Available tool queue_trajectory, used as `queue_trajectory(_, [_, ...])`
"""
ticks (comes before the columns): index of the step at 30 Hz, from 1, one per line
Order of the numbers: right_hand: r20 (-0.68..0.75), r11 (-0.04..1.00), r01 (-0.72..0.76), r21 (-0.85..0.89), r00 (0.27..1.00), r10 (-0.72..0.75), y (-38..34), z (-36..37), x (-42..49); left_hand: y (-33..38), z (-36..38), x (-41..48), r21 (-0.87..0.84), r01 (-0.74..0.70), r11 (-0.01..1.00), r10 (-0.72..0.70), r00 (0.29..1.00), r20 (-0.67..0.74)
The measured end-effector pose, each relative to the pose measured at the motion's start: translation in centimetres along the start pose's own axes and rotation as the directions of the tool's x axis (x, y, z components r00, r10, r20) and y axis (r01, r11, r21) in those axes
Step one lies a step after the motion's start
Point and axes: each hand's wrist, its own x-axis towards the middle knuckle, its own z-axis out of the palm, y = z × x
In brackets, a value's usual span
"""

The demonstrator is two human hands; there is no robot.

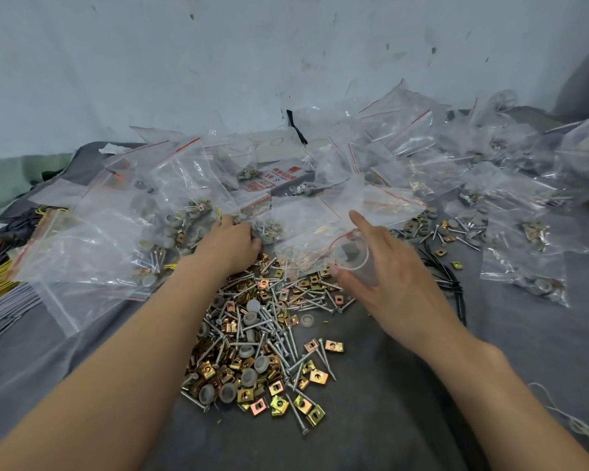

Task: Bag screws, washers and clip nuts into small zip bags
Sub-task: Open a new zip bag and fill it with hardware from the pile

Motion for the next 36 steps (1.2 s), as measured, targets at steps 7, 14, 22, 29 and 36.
queue_trajectory(7, [-0.014,1.000,-0.006,0.016,1.000,0.006,-0.3,-0.5,-0.4,0.3,-0.5,0.0,0.040,-0.053,0.998,0.052,0.998,0.039])
queue_trajectory(14, [-0.015,1.000,0.005,0.029,1.000,-0.005,-0.9,-0.6,-0.4,1.1,-1.6,-1.9,0.083,-0.085,0.993,0.071,0.985,0.159])
queue_trajectory(22, [-0.022,0.999,0.010,0.038,1.000,-0.009,-1.7,-0.2,-0.3,1.8,-3.5,-3.4,-0.011,-0.127,0.992,0.126,0.970,0.209])
queue_trajectory(29, [0.036,1.000,-0.018,0.021,0.999,0.017,-1.8,0.0,-0.3,1.0,-3.4,-4.3,-0.081,-0.122,0.989,0.135,0.975,0.176])
queue_trajectory(36, [0.059,1.000,-0.010,-0.017,0.998,0.011,-1.9,0.4,-0.4,0.1,-2.5,-7.5,-0.388,-0.135,0.912,0.078,0.984,-0.159])
